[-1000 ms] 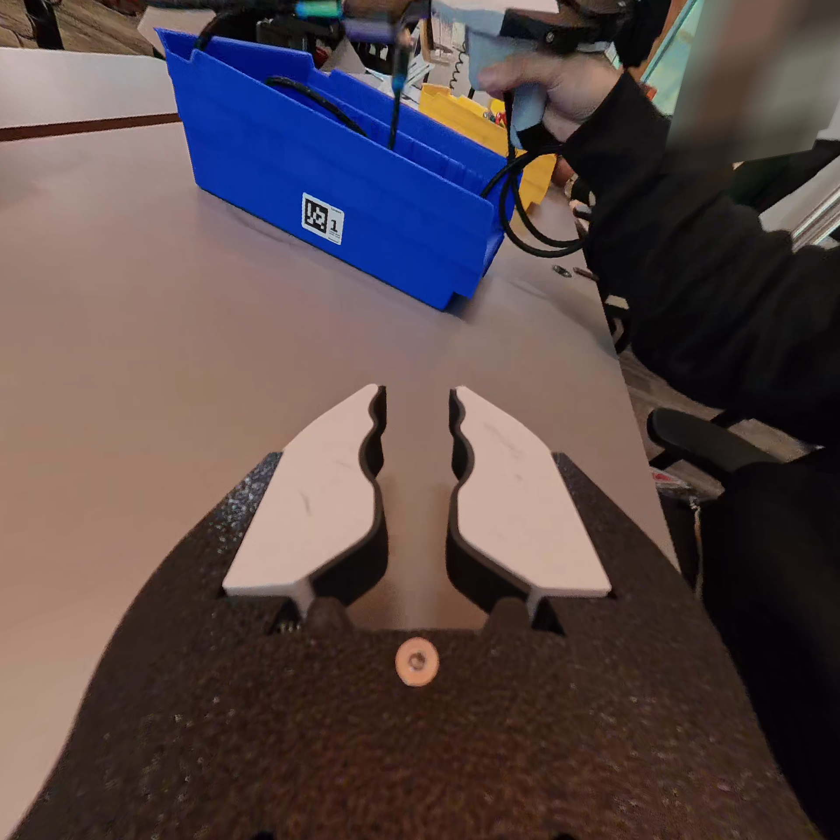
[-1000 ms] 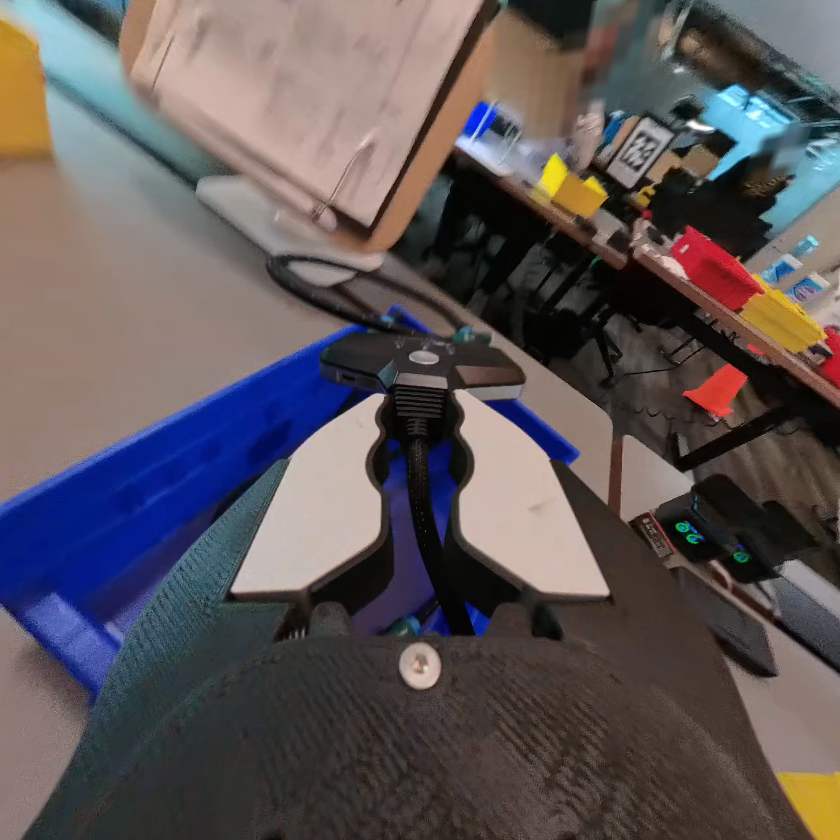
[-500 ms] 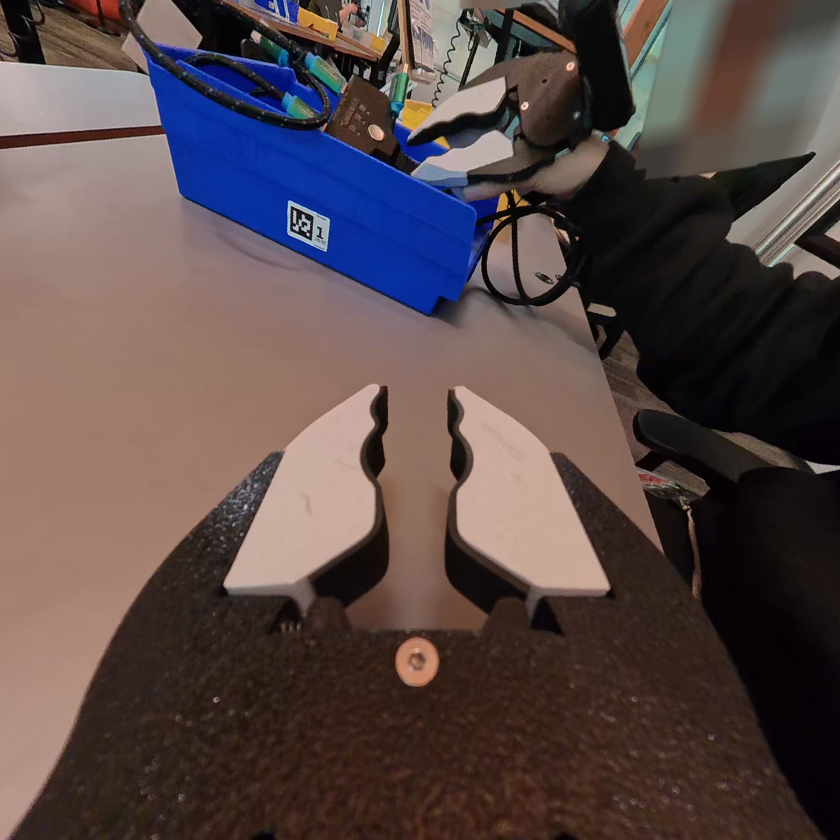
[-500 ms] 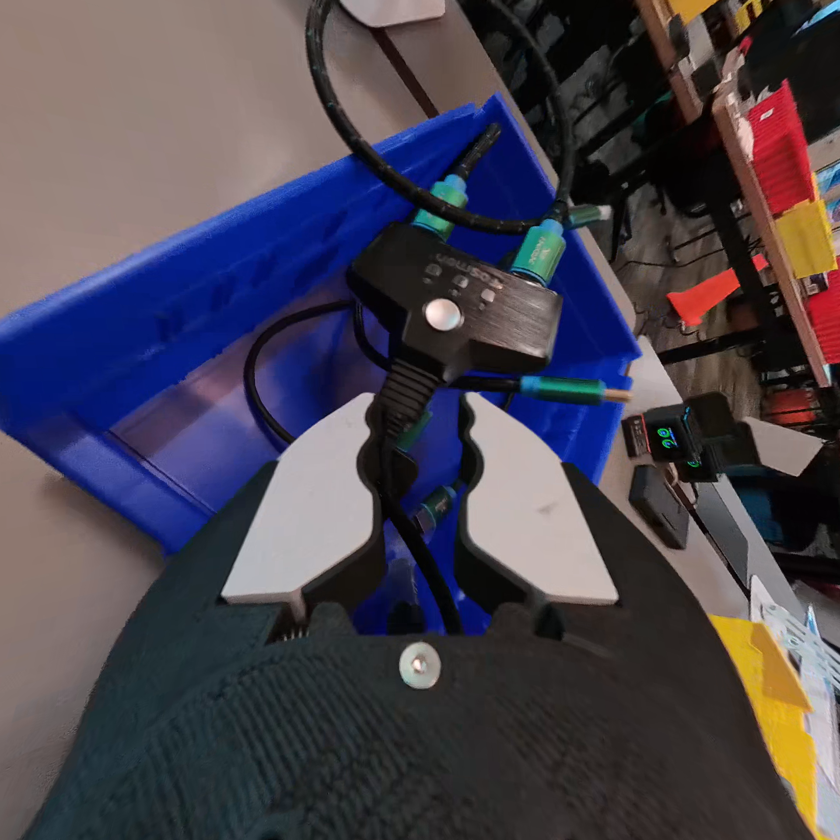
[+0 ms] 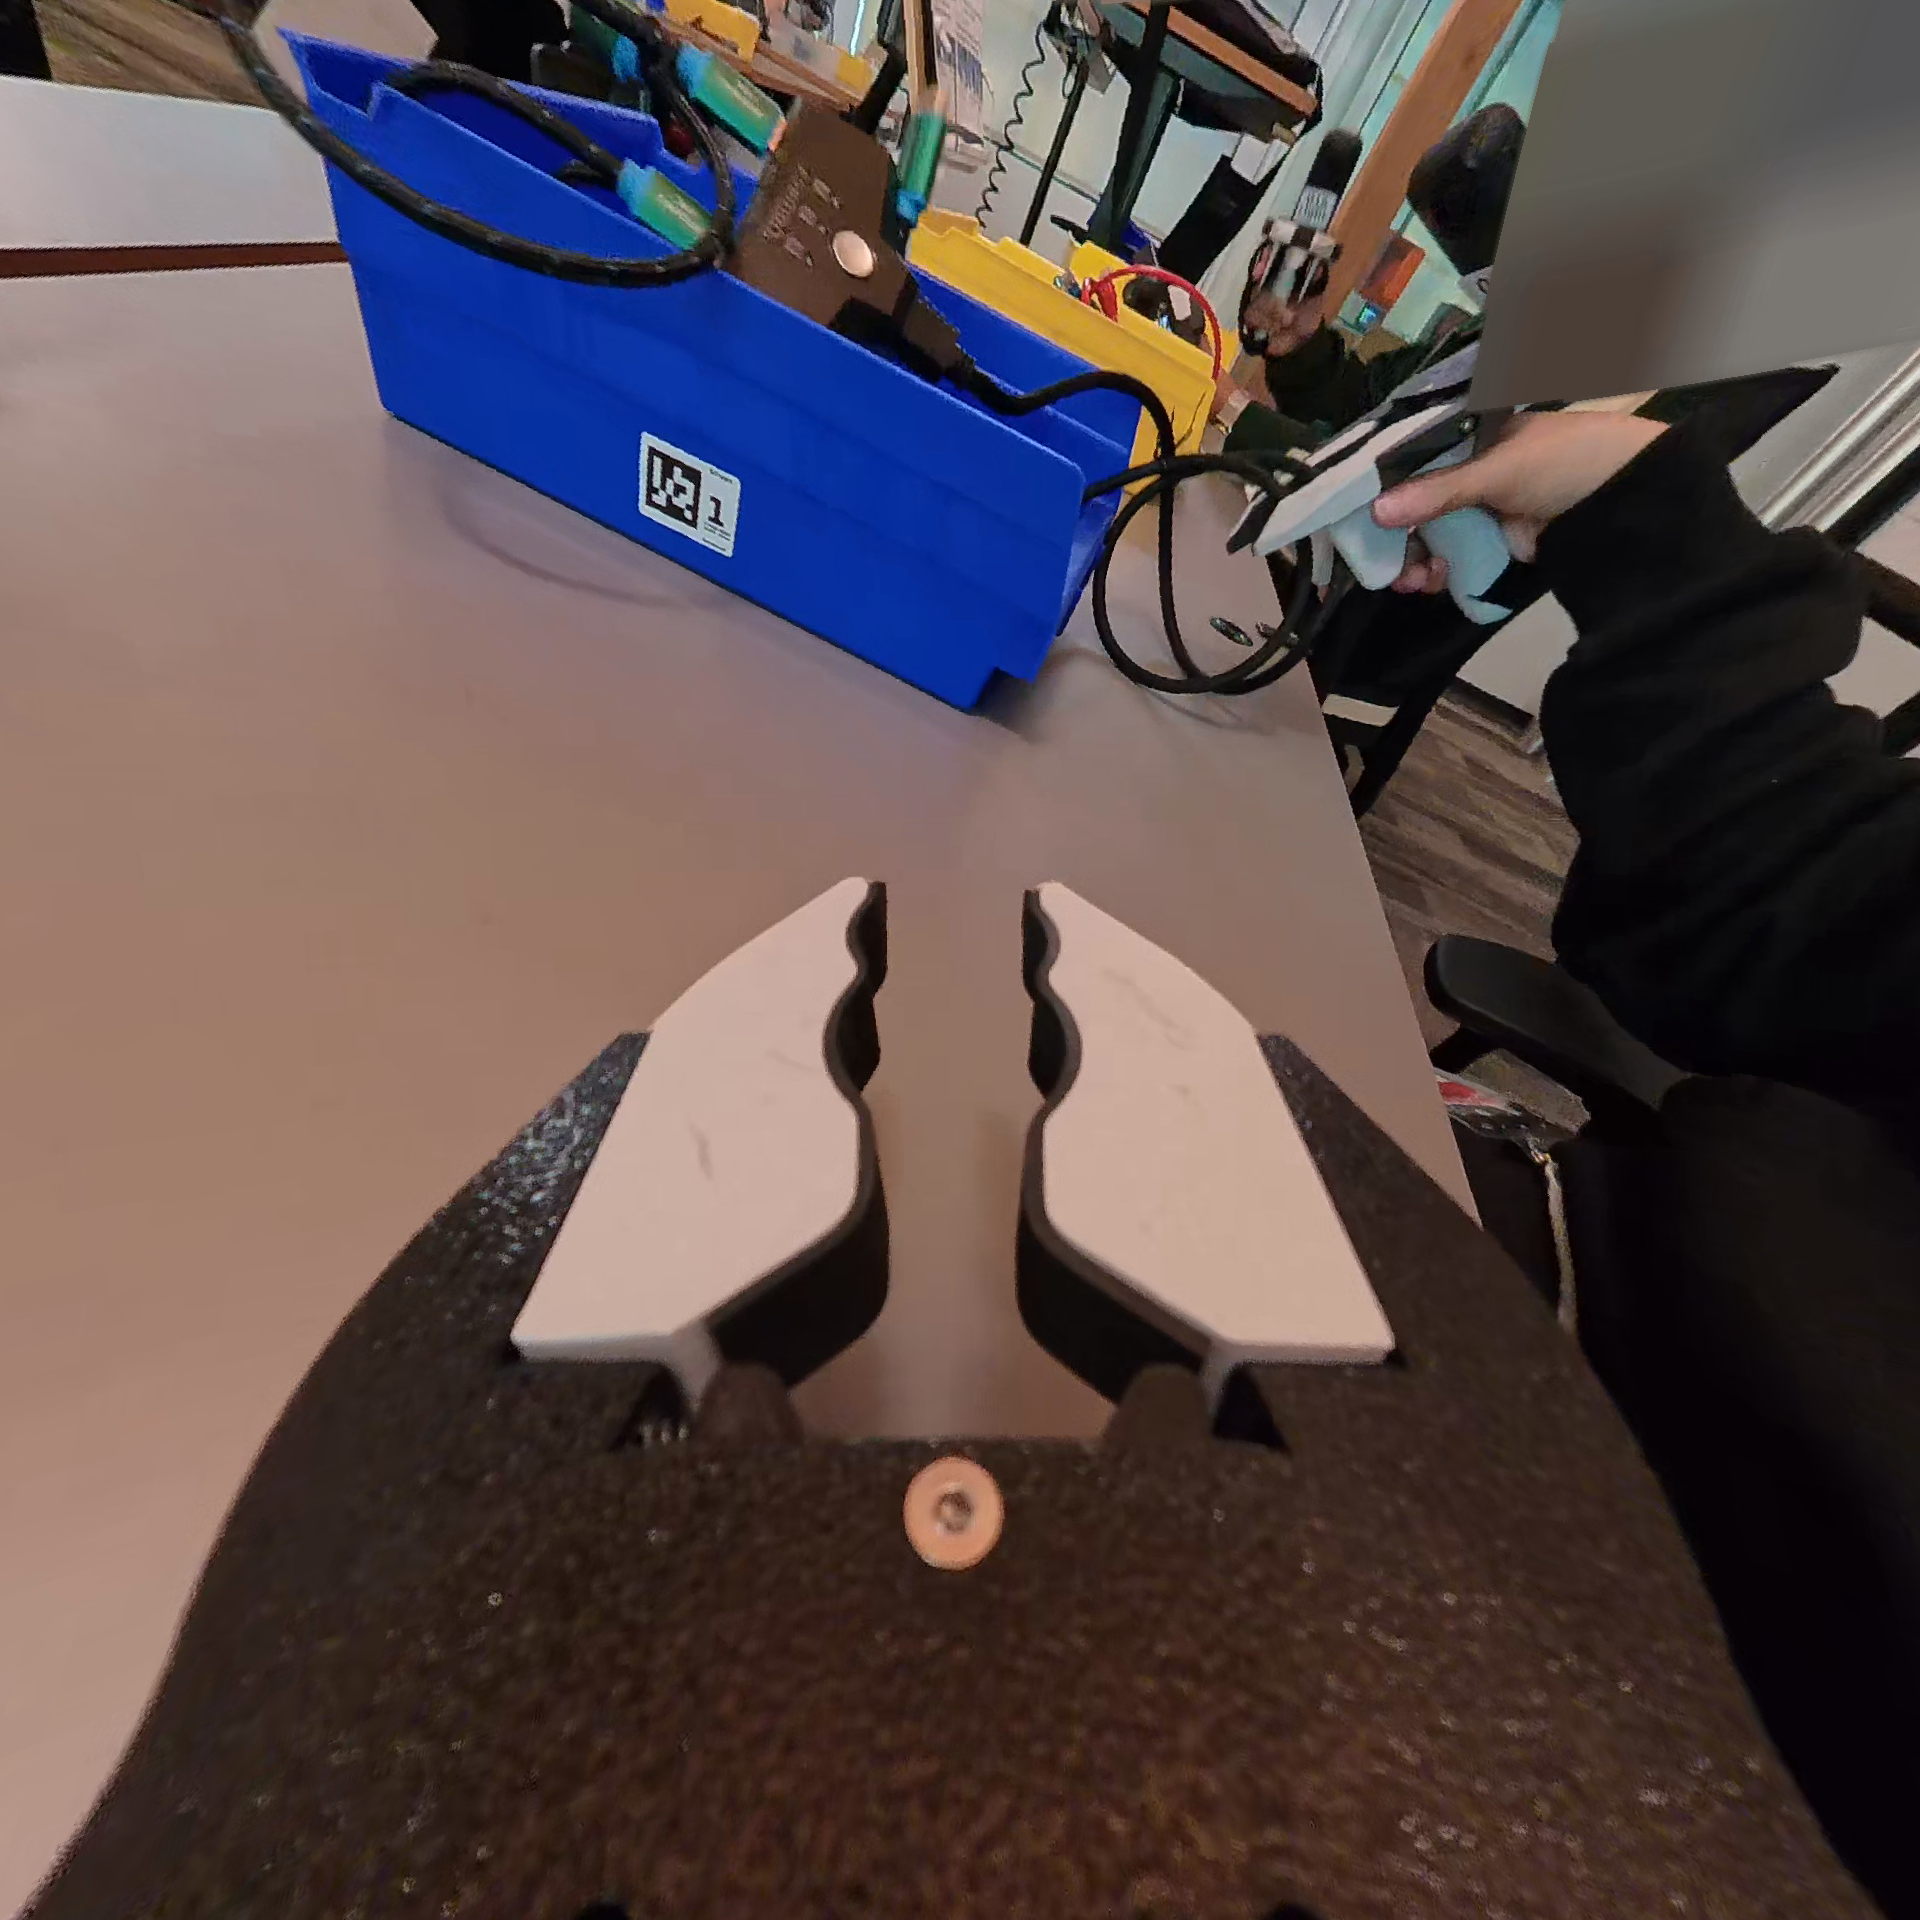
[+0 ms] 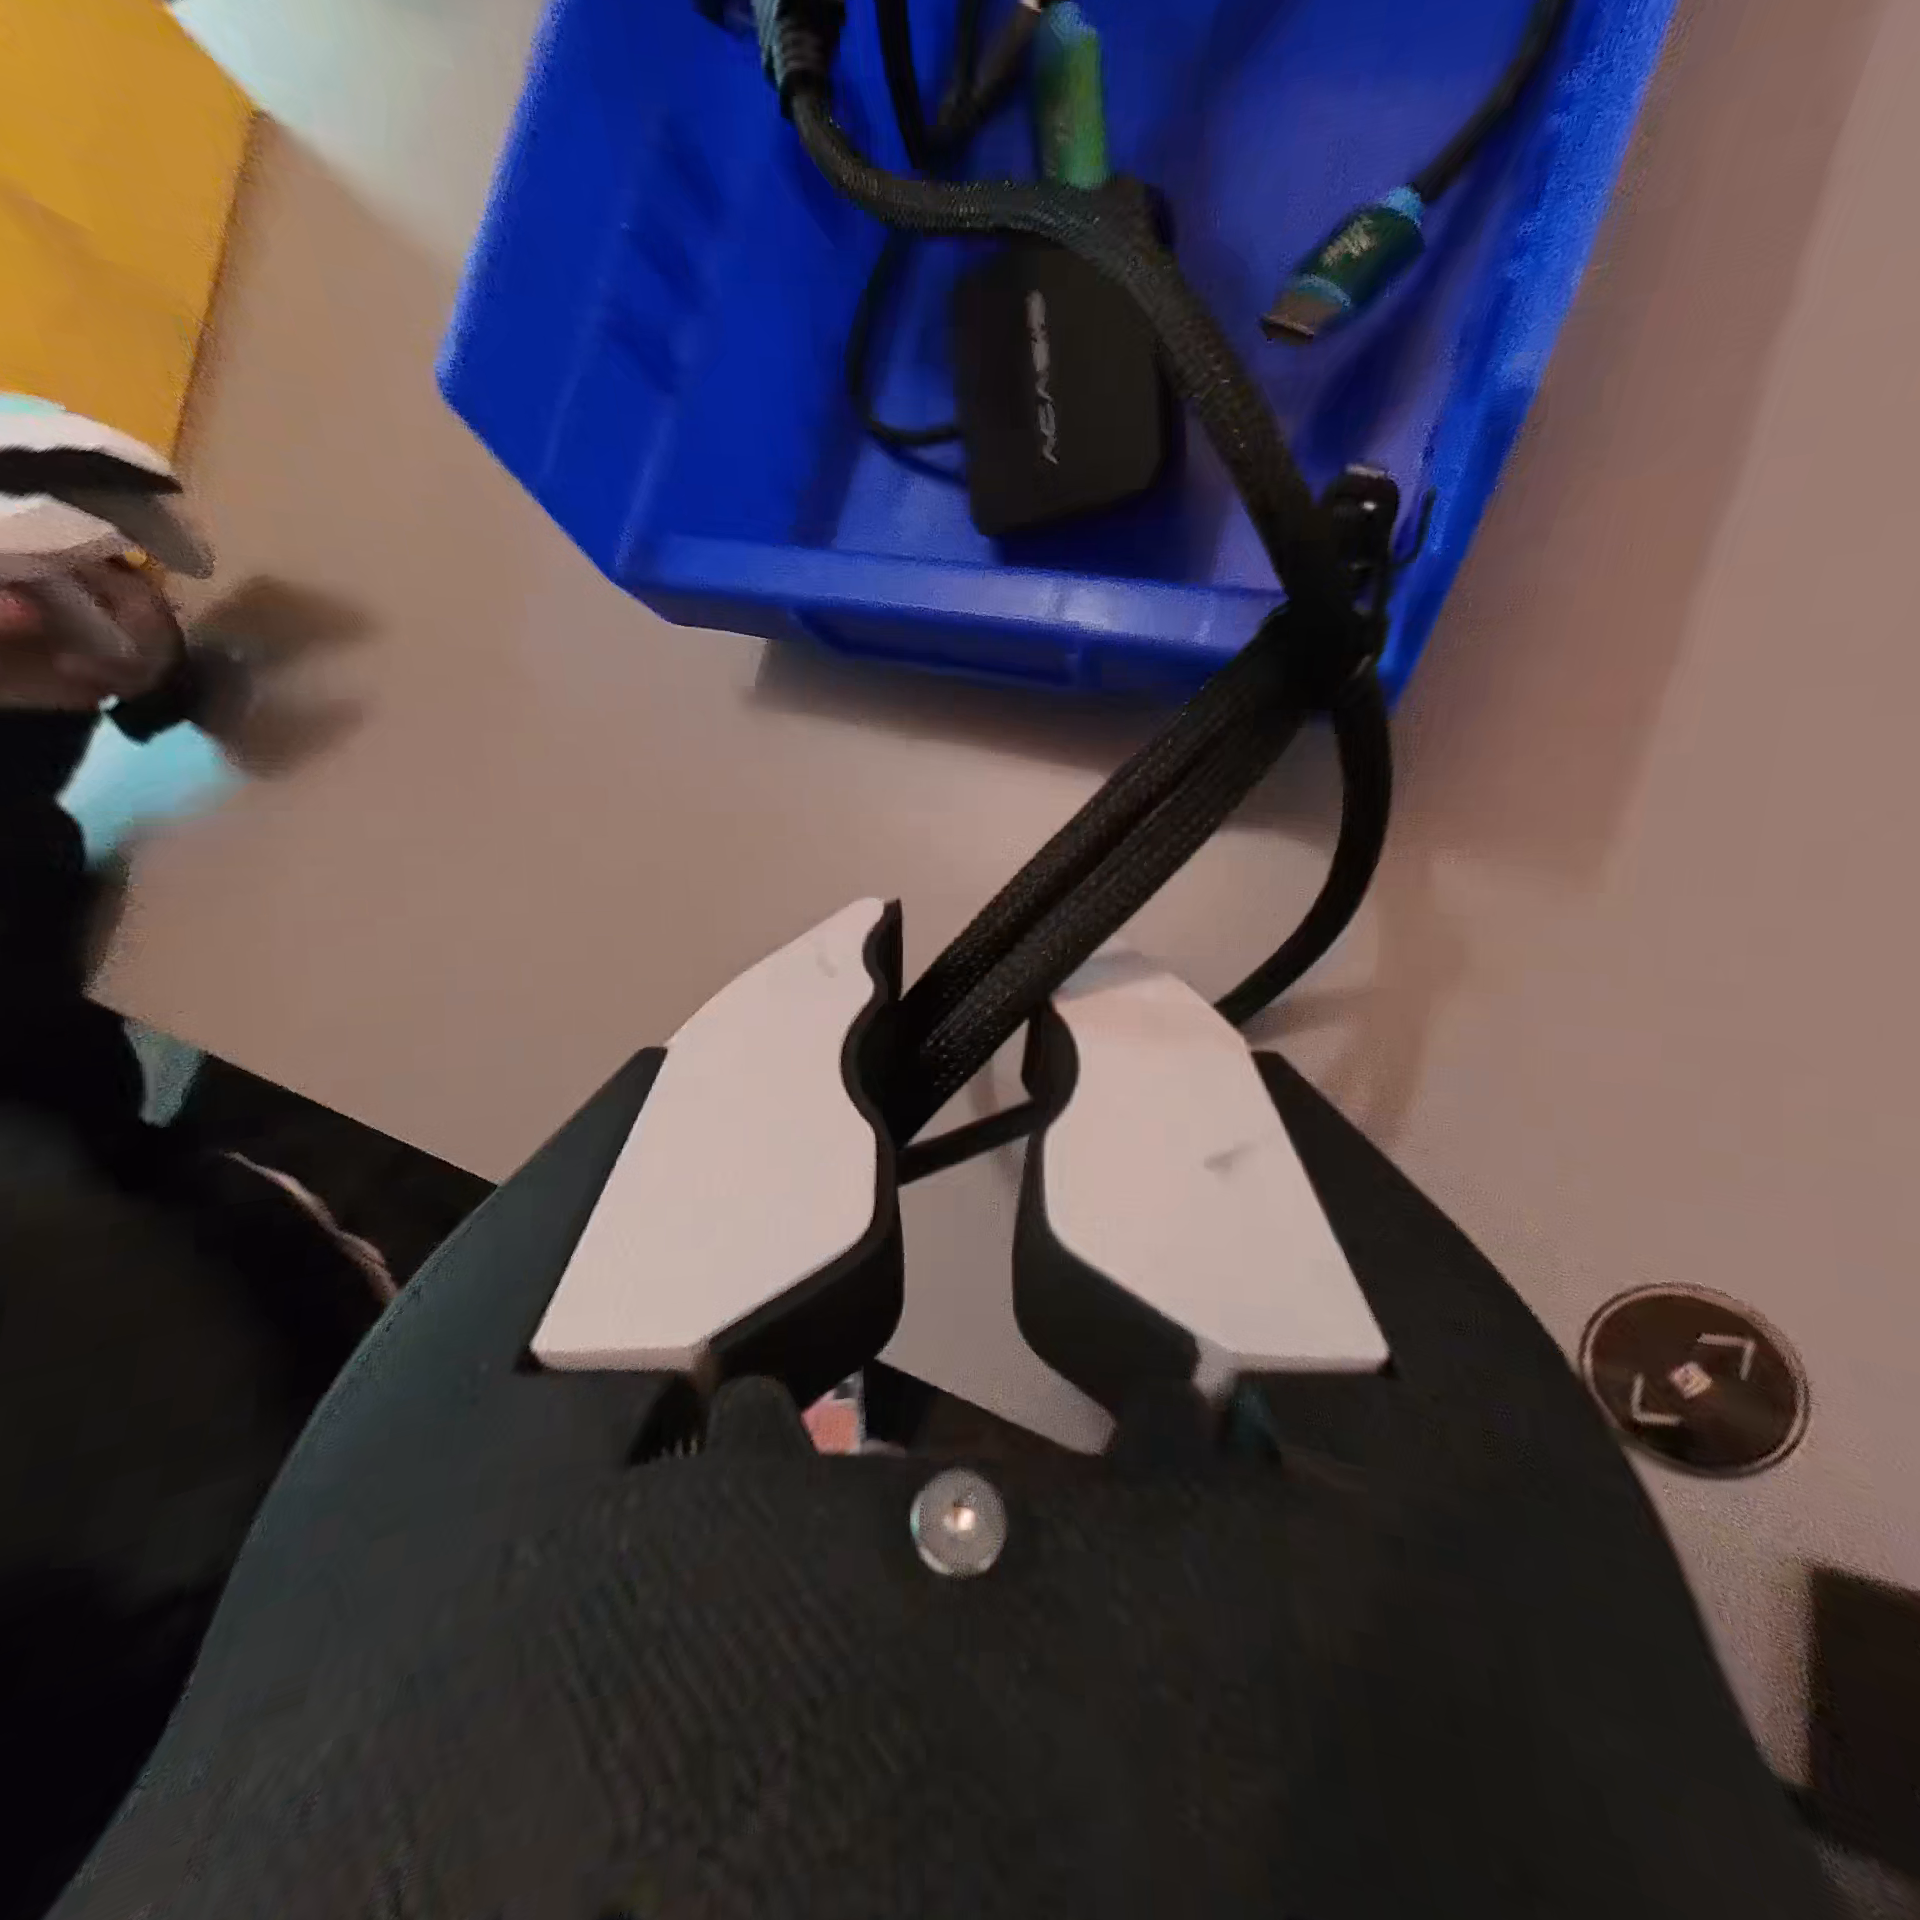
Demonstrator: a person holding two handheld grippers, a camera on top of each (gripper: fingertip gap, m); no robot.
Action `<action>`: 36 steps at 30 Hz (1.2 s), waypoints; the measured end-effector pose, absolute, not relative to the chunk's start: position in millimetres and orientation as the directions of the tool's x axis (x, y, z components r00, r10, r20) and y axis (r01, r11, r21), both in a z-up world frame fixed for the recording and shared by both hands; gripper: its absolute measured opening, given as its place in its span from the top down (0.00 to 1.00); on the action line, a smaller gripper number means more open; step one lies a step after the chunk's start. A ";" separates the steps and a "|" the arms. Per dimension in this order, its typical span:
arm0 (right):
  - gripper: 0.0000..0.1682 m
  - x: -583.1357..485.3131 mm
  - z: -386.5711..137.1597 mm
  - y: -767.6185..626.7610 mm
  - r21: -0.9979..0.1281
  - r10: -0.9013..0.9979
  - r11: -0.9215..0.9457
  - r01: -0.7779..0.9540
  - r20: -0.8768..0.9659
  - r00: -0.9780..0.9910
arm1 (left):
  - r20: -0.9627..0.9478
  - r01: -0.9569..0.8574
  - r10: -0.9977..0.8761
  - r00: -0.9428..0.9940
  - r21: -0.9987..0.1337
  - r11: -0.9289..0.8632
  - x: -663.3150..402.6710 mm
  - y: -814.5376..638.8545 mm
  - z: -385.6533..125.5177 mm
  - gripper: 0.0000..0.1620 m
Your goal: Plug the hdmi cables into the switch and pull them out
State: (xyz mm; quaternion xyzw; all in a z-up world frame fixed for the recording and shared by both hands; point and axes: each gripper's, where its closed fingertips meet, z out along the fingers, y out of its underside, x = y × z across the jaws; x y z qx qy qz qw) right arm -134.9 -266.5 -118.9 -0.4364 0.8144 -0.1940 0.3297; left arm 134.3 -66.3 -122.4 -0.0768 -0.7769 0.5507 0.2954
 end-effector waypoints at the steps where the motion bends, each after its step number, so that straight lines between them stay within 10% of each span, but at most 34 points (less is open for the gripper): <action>1: 0.89 -132.1 -114.8 -266.0 -0.645 -0.872 0.489 -0.588 -0.333 -0.359 | 0.372 -0.199 0.446 -0.814 -0.900 0.387 133.3 -66.4 -123.4 0.85; 7: 0.92 -85.2 -23.5 -277.8 -0.865 -0.888 0.457 -0.206 -0.431 -0.159 | 0.388 -0.216 0.443 -0.808 -0.895 0.390 134.1 -66.5 -123.1 0.85; 18: 1.00 1.5 -36.4 -333.8 -0.808 -0.801 0.579 0.110 -0.589 -0.112 | 0.443 -0.263 0.476 -0.760 -0.879 0.399 128.3 -64.5 -119.8 0.88; 28: 0.98 49.6 -93.1 -343.4 -0.806 -0.770 0.592 -0.012 -0.561 -0.304 | 0.455 -0.259 0.484 -0.748 -0.871 0.417 125.2 -64.4 -121.7 0.89; 36: 0.98 70.8 -24.0 -359.6 -0.792 -0.775 0.600 0.113 -0.610 -0.162 | 0.502 -0.299 0.481 -0.719 -0.848 0.438 125.3 -64.8 -122.2 0.89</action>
